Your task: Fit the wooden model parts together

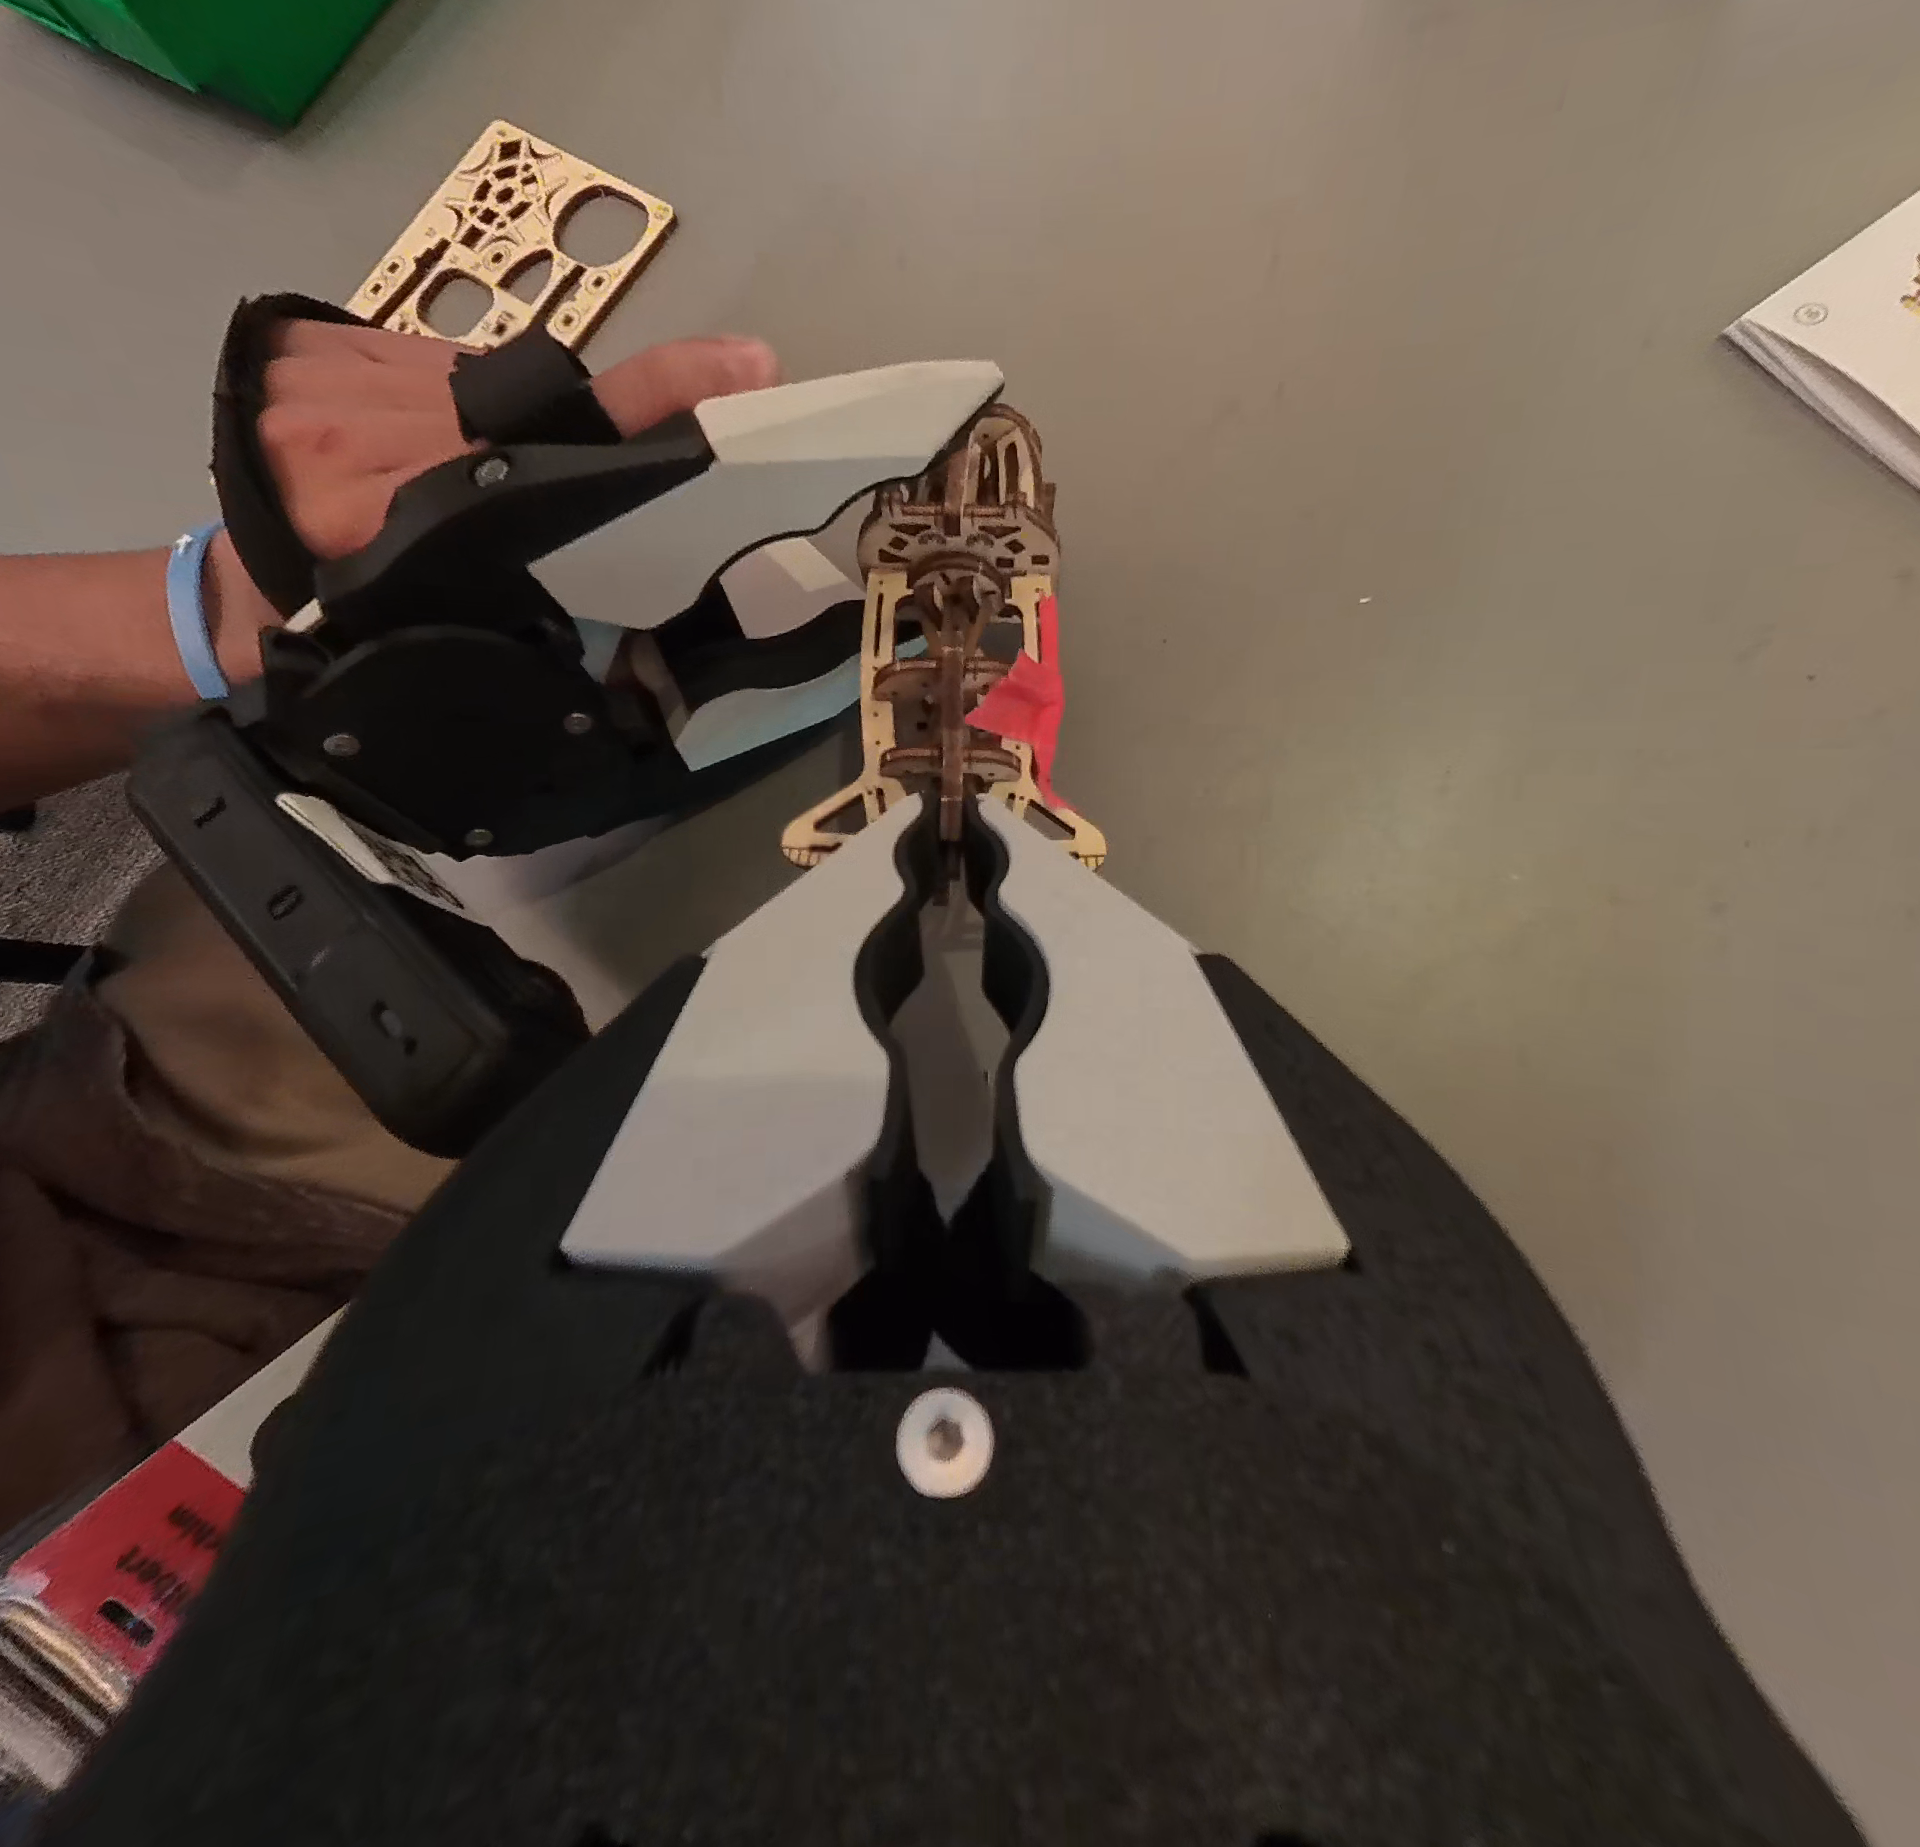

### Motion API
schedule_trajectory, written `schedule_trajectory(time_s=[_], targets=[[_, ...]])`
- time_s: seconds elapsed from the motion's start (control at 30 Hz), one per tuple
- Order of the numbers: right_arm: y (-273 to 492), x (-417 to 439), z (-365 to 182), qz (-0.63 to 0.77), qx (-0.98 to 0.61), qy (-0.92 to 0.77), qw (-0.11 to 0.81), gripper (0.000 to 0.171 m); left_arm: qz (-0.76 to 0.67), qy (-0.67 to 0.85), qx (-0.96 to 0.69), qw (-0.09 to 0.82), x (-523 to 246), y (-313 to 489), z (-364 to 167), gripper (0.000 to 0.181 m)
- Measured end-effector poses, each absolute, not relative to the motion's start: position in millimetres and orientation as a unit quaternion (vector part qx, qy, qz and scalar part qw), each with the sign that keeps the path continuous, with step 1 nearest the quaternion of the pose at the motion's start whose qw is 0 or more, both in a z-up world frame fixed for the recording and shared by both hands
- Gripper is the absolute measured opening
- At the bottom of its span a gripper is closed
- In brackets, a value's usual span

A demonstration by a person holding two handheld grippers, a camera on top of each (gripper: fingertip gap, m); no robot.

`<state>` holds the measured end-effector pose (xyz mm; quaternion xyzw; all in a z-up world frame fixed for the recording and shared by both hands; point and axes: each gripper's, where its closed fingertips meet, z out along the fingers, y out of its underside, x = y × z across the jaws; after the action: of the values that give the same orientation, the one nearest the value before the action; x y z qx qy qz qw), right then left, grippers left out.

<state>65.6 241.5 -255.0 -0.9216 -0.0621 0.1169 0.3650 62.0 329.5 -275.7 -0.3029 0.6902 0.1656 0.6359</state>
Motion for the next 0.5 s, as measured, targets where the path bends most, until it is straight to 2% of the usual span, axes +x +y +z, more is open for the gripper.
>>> schedule_trajectory(time_s=[0.5], targets=[[240.8,63.3,-254.5,0.118,-0.922,-0.069,0.362,0.003,0.168,0.690,-0.302,0.636,61.9,329.4,-275.4,0.042]])
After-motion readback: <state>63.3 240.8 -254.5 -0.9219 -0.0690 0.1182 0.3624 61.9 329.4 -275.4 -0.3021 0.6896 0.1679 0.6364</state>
